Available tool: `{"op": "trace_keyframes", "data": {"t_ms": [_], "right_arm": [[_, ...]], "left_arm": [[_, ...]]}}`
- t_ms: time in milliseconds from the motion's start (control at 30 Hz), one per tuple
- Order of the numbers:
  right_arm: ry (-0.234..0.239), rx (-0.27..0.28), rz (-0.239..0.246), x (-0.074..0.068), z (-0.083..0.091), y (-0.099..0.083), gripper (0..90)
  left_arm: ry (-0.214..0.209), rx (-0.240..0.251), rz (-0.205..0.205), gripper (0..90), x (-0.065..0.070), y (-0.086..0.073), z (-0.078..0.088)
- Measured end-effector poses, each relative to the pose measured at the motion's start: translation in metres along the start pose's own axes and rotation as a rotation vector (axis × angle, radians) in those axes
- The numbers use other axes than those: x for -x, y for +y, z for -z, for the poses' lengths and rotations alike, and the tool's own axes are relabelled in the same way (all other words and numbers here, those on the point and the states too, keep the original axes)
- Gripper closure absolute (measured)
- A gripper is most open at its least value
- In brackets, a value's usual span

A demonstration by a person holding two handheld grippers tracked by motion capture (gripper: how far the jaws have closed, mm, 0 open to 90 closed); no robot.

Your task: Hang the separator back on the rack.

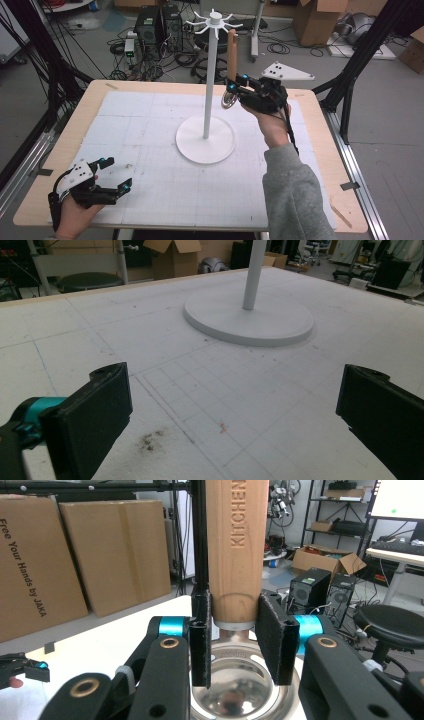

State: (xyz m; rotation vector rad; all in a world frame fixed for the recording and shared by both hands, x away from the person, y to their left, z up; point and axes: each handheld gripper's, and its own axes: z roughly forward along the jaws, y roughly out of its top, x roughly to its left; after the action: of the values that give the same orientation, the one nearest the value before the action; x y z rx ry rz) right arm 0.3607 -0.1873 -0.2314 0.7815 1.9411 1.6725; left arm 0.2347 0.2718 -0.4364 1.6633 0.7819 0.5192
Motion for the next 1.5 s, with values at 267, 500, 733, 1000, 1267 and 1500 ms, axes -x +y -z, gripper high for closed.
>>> {"op": "trace_keyframes", "data": {"t_ms": [267,500,733,1000,1267,1500], "right_arm": [[-0.005,0.011,0.004,0.0,-0.003,-0.001,66.5],[-0.014,0.016,-0.006,0.0,0.001,-0.002,56.4],[-0.016,0.032,-0.017,0.001,0.011,-0.011,44.0],[0.063,-0.026,-0.002,0.003,0.02,-0.036,28.5],[0.129,-0.075,0.037,0.0,0.025,-0.056,14.2],[0.169,-0.123,0.062,-0.006,0.026,-0.07,0.5]], "left_arm": [[0.002,0.002,0.005,1.9,0.0,0.0,0.001],[0.002,0.002,0.003,1.9,0.0,0.0,0.0],[-0.004,0.004,0.0,1.8,0.0,0.0,0.001],[-0.005,0.017,0.008,1.9,-0.002,0.001,-0.001],[-0.025,0.015,0.002,1.8,0.001,0.003,-0.008],[-0.035,0.019,0.0,1.9,0.001,0.004,-0.012]]}}
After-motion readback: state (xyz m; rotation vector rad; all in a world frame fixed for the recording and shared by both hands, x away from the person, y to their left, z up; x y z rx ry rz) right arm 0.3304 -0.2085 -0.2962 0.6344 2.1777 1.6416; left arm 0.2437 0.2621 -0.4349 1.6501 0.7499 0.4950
